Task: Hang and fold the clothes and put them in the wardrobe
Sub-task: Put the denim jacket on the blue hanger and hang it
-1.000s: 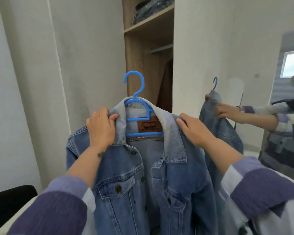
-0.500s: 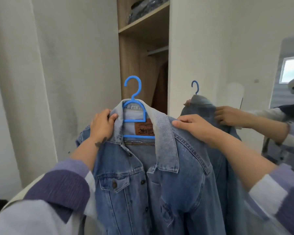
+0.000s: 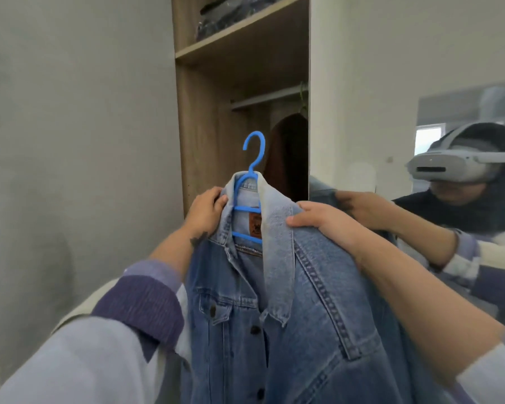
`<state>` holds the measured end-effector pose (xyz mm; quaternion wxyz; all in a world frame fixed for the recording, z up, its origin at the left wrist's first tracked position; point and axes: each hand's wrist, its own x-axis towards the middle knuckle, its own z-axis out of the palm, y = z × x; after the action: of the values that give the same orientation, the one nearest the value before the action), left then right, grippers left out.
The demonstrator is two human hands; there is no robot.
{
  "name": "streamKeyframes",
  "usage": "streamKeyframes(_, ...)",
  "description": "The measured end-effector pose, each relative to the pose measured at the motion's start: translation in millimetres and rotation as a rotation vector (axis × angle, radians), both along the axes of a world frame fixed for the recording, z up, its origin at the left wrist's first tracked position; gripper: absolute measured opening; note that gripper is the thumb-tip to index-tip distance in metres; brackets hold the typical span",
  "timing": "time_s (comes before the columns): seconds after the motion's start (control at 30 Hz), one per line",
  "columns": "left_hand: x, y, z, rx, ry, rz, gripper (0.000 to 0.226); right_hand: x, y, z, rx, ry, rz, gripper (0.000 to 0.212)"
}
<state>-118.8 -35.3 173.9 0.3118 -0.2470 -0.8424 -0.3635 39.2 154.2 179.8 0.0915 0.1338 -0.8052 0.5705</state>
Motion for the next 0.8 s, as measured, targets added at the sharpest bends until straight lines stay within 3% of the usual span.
streamKeyframes(0.1, -22, 3, 20, 0.011, 0.07, 0.052, 0.026, -36, -18, 14, -0.074, 0.016, -0.133, 0.002)
streamKeyframes(0.2, -5, 4, 46, 0.17, 0.119, 0.04, 0.009, -85, -39, 28, -0.125, 0.038, -0.236, 0.012)
streamKeyframes(0.4, 7, -8, 68, -0.117, -0.426, -0.145, 0.048, -178, -77, 71, -0.135, 0.112, -0.41, 0.014)
streamKeyframes(0.53, -33, -13, 65, -0.33, -0.223, 0.102, 0.036, -224, -93, 91, -0.004, 0.095, -0.469, 0.028)
streamKeyframes(0.7, -79, 13, 81, -0.277, -0.102, 0.186, 0.048, -257, -98, 119, 0.029, 0.054, -0.478, 0.031)
streamKeyframes(0.8, -106, 25, 91, -0.187, 0.117, 0.201, 0.031, -266, -87, 139, -0.029, 0.05, -0.439, 0.019)
